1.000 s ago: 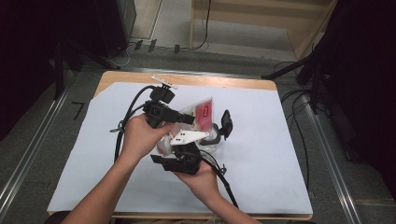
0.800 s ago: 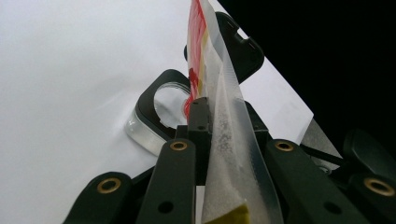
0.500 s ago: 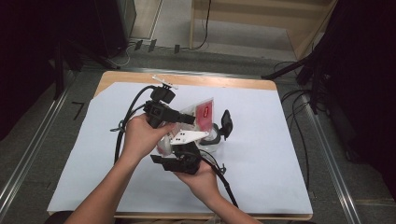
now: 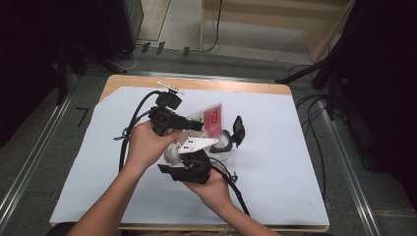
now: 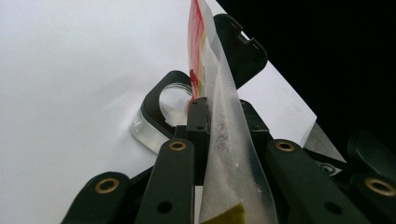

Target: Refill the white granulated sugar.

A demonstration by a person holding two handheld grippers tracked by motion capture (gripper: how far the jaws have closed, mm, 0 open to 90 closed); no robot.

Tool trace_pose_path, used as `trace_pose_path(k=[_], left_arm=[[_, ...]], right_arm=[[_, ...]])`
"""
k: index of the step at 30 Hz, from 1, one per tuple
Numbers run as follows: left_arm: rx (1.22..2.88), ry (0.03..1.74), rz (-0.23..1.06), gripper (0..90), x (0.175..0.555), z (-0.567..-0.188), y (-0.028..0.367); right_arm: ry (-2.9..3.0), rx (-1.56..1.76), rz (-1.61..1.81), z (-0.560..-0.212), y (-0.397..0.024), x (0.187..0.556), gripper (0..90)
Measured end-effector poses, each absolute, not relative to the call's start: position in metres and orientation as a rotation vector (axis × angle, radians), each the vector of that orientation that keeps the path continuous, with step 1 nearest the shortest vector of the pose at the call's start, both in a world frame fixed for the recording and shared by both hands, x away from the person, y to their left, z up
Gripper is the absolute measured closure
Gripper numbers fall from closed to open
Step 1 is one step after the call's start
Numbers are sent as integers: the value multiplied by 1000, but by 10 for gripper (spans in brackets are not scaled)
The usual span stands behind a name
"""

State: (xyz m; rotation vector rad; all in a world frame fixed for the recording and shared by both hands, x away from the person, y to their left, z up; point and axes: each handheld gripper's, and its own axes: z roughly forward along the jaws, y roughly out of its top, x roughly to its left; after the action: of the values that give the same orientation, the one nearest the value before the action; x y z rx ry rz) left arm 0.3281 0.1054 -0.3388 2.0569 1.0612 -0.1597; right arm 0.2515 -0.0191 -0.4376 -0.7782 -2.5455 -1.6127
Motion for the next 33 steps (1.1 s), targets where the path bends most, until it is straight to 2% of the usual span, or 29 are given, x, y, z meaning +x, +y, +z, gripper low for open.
trace_pose_path(k=[24, 30, 33], left_arm=[[2074, 1047, -168, 789, 331, -335, 98], [2072, 1044, -173, 792, 331, -335, 100], [2079, 1050, -170, 791, 331, -335, 99]], right_arm=[[-2495, -809, -1622, -435, -22, 253, 628], [-2515, -789, -1622, -434, -20, 251, 596], [-2514, -788, -1613, -435, -20, 251, 629]])
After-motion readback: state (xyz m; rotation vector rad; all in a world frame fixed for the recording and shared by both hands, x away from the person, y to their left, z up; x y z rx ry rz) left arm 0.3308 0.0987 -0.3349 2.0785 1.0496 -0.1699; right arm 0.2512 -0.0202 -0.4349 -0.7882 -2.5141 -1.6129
